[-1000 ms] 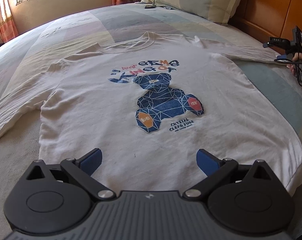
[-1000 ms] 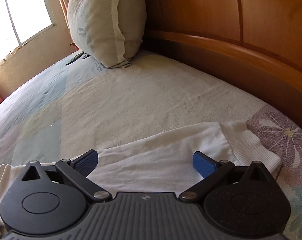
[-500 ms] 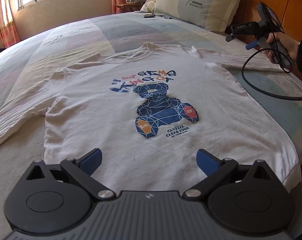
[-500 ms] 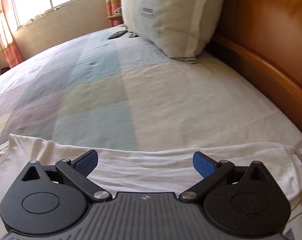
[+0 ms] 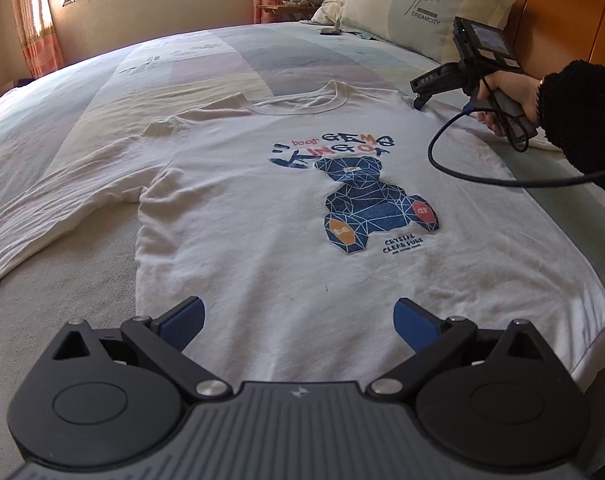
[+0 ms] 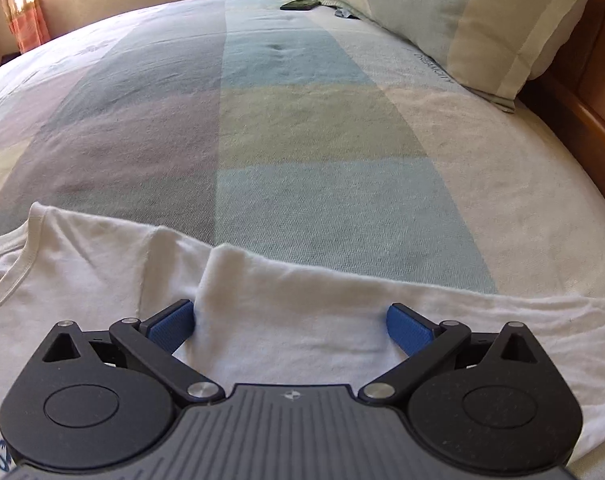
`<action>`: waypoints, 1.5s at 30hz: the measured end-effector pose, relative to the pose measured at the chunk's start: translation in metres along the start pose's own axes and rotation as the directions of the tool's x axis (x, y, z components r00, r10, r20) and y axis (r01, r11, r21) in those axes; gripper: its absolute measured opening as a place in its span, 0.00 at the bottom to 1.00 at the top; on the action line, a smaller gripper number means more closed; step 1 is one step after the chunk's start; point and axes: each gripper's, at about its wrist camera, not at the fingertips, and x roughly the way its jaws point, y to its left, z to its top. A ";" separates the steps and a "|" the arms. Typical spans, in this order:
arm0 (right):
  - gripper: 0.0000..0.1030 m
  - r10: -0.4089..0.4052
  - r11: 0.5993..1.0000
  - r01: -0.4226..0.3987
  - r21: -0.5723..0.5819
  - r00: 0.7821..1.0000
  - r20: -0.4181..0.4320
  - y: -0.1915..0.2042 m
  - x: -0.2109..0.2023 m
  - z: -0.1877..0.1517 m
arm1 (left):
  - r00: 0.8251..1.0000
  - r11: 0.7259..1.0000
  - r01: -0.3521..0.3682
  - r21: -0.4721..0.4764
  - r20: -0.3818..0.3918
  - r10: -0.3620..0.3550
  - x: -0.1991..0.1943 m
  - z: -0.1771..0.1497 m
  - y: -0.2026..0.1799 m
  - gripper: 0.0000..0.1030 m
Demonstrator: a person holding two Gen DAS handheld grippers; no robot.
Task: Fold clothes
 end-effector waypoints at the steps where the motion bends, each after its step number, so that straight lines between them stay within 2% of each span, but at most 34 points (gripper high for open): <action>1: 1.00 -0.002 1.000 0.002 0.016 1.000 0.004 -0.002 0.004 0.005 | 1.000 1.000 -0.001 -0.002 0.002 0.001 -0.001 0.000 0.001 0.98; 4: 1.00 0.003 0.999 -0.003 0.042 1.000 0.013 -0.006 0.008 0.017 | 1.000 1.000 0.002 -0.010 0.012 -0.001 -0.004 -0.001 0.004 0.98; 8: 1.00 0.062 0.991 -0.064 0.116 0.998 0.022 -0.016 -0.018 0.014 | 1.000 1.000 0.007 -0.017 0.019 -0.006 -0.003 -0.002 0.006 0.98; 11: 1.00 0.072 0.994 -0.069 0.088 0.997 -0.027 -0.016 -0.032 0.002 | 1.000 1.000 0.016 -0.012 0.016 -0.015 0.002 -0.002 0.003 0.98; 14: 1.00 0.067 0.996 -0.061 0.067 0.994 -0.089 -0.016 -0.022 -0.006 | 1.000 1.000 0.025 -0.001 0.011 -0.025 0.004 -0.001 -0.002 0.98; 18: 1.00 0.006 1.000 -0.006 0.001 1.000 -0.019 -0.010 -0.003 -0.003 | 1.000 1.000 0.023 0.019 0.011 -0.023 -0.002 0.000 -0.006 0.98; 20: 1.00 0.024 1.000 -0.024 -0.009 1.000 0.011 -0.013 0.005 0.003 | 1.000 1.000 0.015 0.023 0.016 -0.016 -0.006 0.000 -0.005 0.98; 23: 1.00 0.054 0.998 -0.054 0.029 0.999 0.001 -0.019 -0.003 0.009 | 1.000 1.000 0.011 0.015 0.020 -0.011 -0.010 -0.002 -0.002 0.98; 26: 1.00 0.159 0.987 -0.159 0.039 0.987 0.014 -0.024 -0.037 0.001 | 1.000 1.000 -0.006 0.009 0.005 0.006 -0.010 -0.004 -0.001 0.98; 28: 1.00 0.293 0.956 -0.293 -0.005 0.956 0.014 -0.021 -0.062 -0.010 | 1.000 1.000 -0.004 0.013 -0.007 0.004 -0.010 -0.006 -0.003 0.98; 29: 1.00 0.380 0.925 -0.379 -0.029 0.925 0.003 -0.019 -0.076 -0.017 | 1.000 1.000 0.009 0.015 -0.011 -0.009 -0.011 -0.007 -0.005 0.98; 31: 1.00 0.544 0.836 -0.545 -0.058 0.838 -0.038 -0.013 -0.099 -0.036 | 0.999 0.999 0.034 0.020 -0.018 -0.034 -0.011 -0.011 -0.007 0.98; 32: 1.00 0.598 0.797 -0.600 -0.073 0.800 -0.053 -0.010 -0.110 -0.048 | 0.999 0.999 0.045 0.016 -0.026 -0.045 -0.010 -0.013 -0.008 0.98; 34: 1.00 0.645 0.755 -0.650 -0.091 0.760 -0.076 -0.002 -0.126 -0.074 | 0.997 0.999 0.054 0.002 -0.052 -0.054 -0.007 -0.018 -0.010 0.98; 35: 1.00 0.652 0.747 -0.658 -0.091 0.753 -0.093 0.002 -0.132 -0.087 | 0.996 0.999 0.049 0.001 -0.069 -0.048 -0.006 -0.021 -0.012 0.98; 40: 1.00 0.604 0.770 -0.625 -0.126 0.779 -0.168 0.020 -0.152 -0.151 | 0.991 0.998 0.053 0.035 -0.128 -0.048 -0.013 -0.048 -0.022 0.98; 42: 1.00 0.575 0.788 -0.598 -0.150 0.800 -0.169 0.024 -0.168 -0.179 | 0.992 0.998 0.041 0.054 -0.122 -0.034 -0.021 -0.057 -0.024 0.98; 45: 1.00 0.533 0.816 -0.548 -0.182 0.836 -0.130 0.028 -0.194 -0.211 | 0.990 0.998 0.067 0.004 -0.125 -0.066 -0.031 -0.063 -0.016 0.98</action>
